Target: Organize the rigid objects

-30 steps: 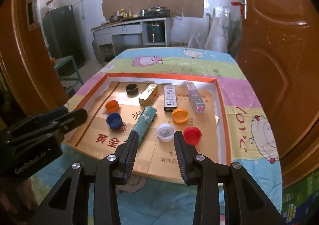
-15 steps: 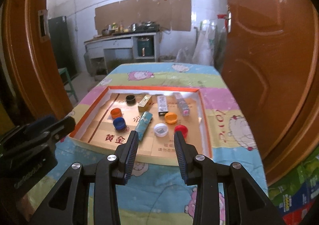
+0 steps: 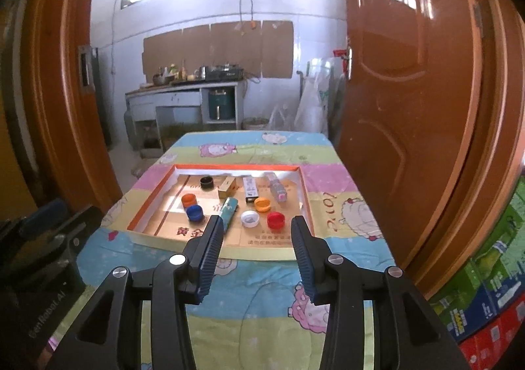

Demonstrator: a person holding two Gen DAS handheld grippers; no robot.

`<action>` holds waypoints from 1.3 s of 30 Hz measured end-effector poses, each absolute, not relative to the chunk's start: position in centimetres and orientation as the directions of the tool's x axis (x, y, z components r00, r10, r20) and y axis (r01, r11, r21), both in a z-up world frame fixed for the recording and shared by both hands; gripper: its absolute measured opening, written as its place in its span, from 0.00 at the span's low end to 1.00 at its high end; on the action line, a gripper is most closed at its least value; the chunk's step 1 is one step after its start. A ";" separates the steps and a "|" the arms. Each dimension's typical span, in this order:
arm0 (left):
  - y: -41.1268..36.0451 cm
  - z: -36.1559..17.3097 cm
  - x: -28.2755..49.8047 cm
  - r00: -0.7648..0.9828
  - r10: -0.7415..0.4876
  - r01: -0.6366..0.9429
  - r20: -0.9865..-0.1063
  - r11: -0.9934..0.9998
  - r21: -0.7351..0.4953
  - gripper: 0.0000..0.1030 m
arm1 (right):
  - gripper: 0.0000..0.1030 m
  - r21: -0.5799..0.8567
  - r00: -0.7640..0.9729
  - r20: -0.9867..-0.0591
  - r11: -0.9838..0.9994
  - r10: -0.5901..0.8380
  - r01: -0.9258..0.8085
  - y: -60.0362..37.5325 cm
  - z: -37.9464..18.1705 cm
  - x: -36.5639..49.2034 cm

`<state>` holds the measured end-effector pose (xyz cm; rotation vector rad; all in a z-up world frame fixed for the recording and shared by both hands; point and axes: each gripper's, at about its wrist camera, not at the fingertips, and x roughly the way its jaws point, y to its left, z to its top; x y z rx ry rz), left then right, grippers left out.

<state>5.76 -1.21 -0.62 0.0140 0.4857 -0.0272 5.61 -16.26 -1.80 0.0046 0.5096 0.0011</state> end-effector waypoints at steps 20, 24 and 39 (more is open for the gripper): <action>-1.1 0.3 0.5 0.900 -0.044 0.052 -0.433 0.999 0.008 0.46 | 0.60 -0.032 0.901 -0.431 0.998 -0.060 0.052 -15.5 -0.7 -0.6; -1.1 0.4 0.0 0.903 -0.041 0.052 -0.428 0.999 0.015 0.46 | 0.60 -0.035 0.902 -0.427 0.998 -0.058 0.048 -15.3 -0.6 -1.1; -1.4 0.6 -1.3 0.910 -0.052 0.066 -0.411 0.998 0.020 0.46 | 0.60 -0.011 0.911 -0.408 0.998 -0.054 0.054 -16.0 -0.4 -2.5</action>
